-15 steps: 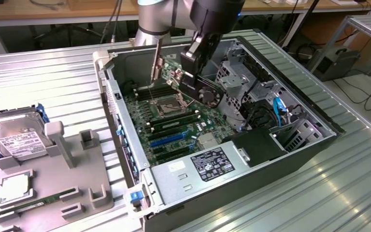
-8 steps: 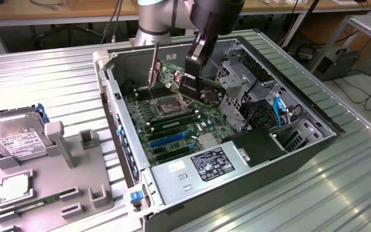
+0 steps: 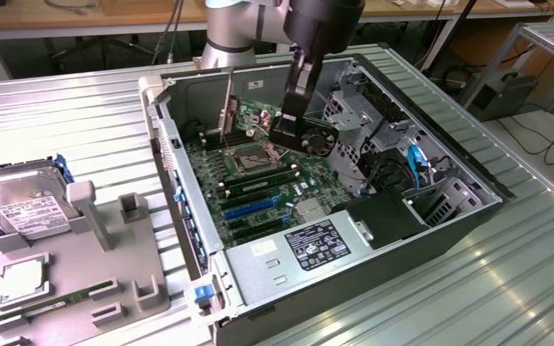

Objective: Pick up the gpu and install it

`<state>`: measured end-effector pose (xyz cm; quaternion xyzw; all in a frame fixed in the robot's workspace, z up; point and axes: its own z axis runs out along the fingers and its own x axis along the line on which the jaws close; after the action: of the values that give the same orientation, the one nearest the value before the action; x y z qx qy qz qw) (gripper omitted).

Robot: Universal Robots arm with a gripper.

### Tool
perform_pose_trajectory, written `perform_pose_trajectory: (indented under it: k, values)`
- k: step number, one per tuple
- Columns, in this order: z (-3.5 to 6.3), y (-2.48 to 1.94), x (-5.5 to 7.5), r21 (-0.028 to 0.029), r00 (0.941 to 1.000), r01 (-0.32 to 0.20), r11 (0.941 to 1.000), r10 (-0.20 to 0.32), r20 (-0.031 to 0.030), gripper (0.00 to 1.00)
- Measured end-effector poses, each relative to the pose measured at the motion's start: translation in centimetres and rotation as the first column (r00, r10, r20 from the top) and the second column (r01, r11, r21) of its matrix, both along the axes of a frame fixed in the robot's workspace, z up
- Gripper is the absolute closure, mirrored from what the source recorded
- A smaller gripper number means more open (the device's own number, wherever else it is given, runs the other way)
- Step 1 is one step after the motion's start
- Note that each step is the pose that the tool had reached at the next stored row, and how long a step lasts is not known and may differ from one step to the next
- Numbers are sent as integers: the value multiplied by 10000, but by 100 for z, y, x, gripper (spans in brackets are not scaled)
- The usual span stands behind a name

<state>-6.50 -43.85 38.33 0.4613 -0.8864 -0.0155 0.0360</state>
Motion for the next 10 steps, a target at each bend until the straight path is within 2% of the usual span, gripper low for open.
perform_pose_trajectory:
  k: [3, 4, 10]
  values:
    - [-4, 0, 0, 0, 9985, -550, 9985, 550, 9, 74]
    - [-7, 0, 0, -1, 9951, -991, 9951, 991, 17, 74]
    - [-11, 0, 0, -6, 9792, -2028, 9792, 2028, 45, 74]
